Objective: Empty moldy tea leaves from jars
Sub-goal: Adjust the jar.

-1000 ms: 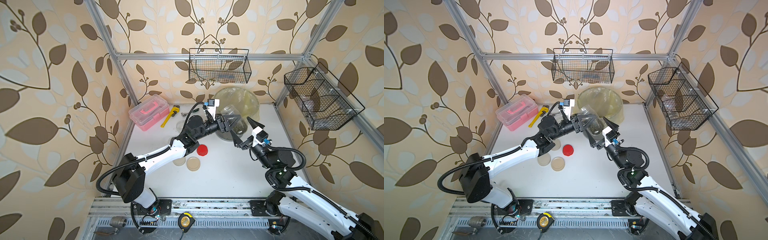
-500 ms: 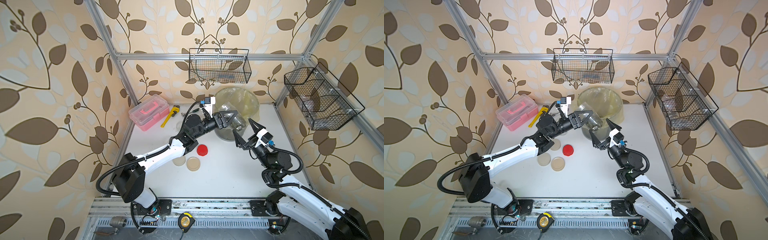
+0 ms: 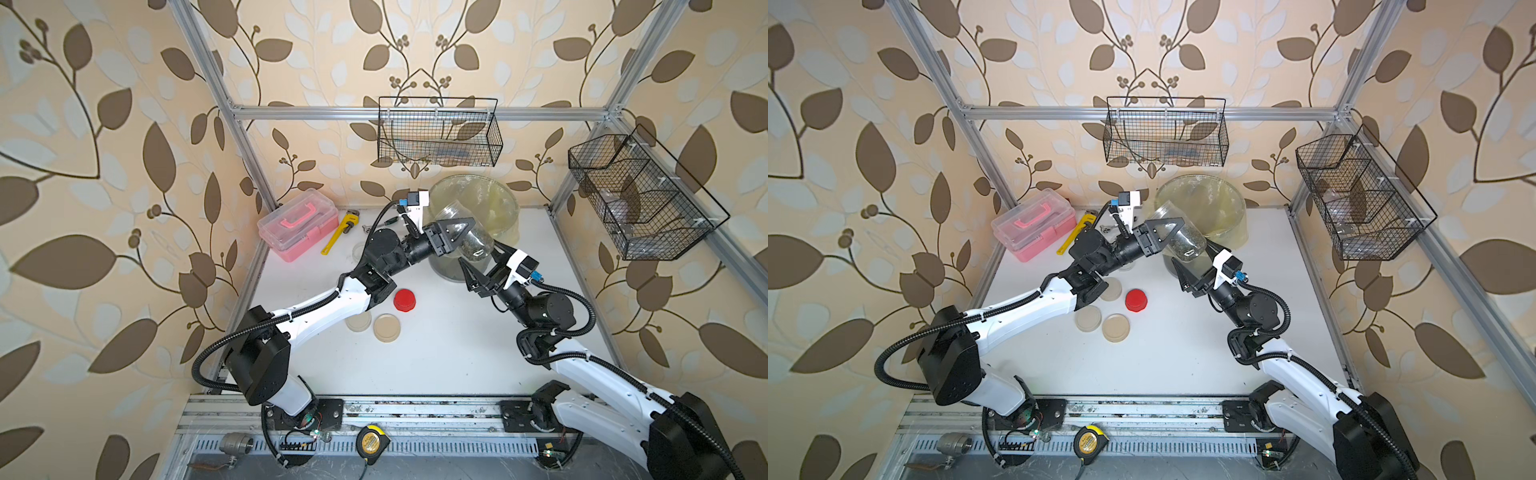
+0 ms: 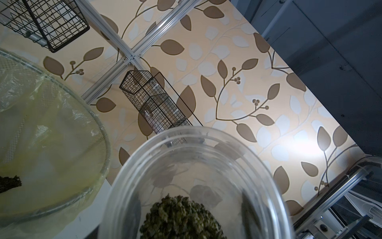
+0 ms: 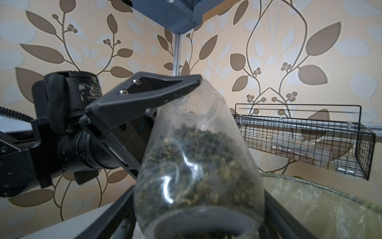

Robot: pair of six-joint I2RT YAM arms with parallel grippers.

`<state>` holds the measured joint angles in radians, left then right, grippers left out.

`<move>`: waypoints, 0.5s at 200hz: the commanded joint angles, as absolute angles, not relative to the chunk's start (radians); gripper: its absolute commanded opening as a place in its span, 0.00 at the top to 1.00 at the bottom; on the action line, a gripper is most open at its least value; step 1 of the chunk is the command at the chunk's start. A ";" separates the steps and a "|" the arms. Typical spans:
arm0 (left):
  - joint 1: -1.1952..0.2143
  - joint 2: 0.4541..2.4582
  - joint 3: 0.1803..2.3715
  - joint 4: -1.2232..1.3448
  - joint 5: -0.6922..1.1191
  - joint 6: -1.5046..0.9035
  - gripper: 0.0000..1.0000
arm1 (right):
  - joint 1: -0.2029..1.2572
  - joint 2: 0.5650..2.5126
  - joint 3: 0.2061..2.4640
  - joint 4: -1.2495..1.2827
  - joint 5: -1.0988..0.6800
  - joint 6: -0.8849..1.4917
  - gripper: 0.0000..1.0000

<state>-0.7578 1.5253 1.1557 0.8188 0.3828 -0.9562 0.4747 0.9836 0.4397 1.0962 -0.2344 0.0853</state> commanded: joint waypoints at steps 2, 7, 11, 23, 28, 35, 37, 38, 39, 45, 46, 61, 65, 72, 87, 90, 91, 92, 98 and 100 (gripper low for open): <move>-0.750 1.503 1.183 0.905 0.405 -0.970 0.36 | 0.474 0.983 0.483 1.163 -0.278 0.111 0.14; -0.750 1.503 1.184 0.905 0.407 -0.971 0.36 | 0.475 0.983 0.486 1.161 -0.280 0.111 0.14; -0.750 1.504 1.184 0.904 0.408 -0.971 0.36 | 0.475 0.983 0.488 1.161 -0.283 0.111 0.15; -0.750 1.504 1.184 0.903 0.412 -0.971 0.36 | 0.475 0.989 0.498 1.150 -0.291 0.111 0.19; -0.750 1.505 1.185 0.902 0.413 -0.970 0.36 | 0.475 0.991 0.500 1.145 -0.291 0.112 0.22; -0.749 1.505 1.183 0.899 0.412 -0.969 0.36 | 0.475 0.991 0.500 1.144 -0.291 0.115 0.24; -0.749 1.505 1.183 0.899 0.413 -0.969 0.36 | 0.475 0.991 0.500 1.146 -0.290 0.117 0.25; -0.749 1.505 1.183 0.899 0.413 -0.969 0.36 | 0.475 0.992 0.500 1.146 -0.290 0.117 0.26; -0.749 1.505 1.182 0.898 0.413 -0.969 0.36 | 0.475 0.992 0.500 1.145 -0.290 0.117 0.26; -0.749 1.505 1.180 0.900 0.412 -0.969 0.36 | 0.475 0.991 0.499 1.145 -0.288 0.118 0.29; -0.749 1.506 1.180 0.899 0.413 -0.969 0.36 | 0.475 0.992 0.499 1.145 -0.287 0.118 0.29; -0.749 1.502 1.178 0.902 0.411 -0.968 0.34 | 0.476 0.984 0.495 1.146 -0.283 0.121 0.32; -0.749 1.501 1.178 0.902 0.410 -0.967 0.31 | 0.475 0.981 0.495 1.144 -0.283 0.122 0.32; -0.749 1.499 1.177 0.898 0.408 -0.962 0.26 | 0.475 0.977 0.495 1.143 -0.281 0.124 0.33; -0.749 1.496 1.175 0.894 0.407 -0.942 0.07 | 0.475 0.965 0.498 1.133 -0.277 0.123 0.35; -0.749 1.494 1.174 0.892 0.407 -0.937 0.04 | 0.475 0.962 0.499 1.130 -0.275 0.123 0.35; -0.749 1.493 1.174 0.892 0.406 -0.936 0.04 | 0.475 0.960 0.499 1.130 -0.275 0.123 0.35; -0.749 1.493 1.174 0.891 0.405 -0.934 0.03 | 0.475 0.959 0.499 1.129 -0.275 0.123 0.35; -0.749 1.490 1.171 0.886 0.404 -0.925 0.01 | 0.474 0.954 0.499 1.126 -0.272 0.123 0.36; -0.749 1.488 1.171 0.884 0.403 -0.922 0.01 | 0.475 0.951 0.499 1.124 -0.270 0.123 0.36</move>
<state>-0.7517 1.5253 1.1557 0.8352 0.3954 -0.9623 0.4706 0.9855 0.4595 1.0924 -0.2527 0.1108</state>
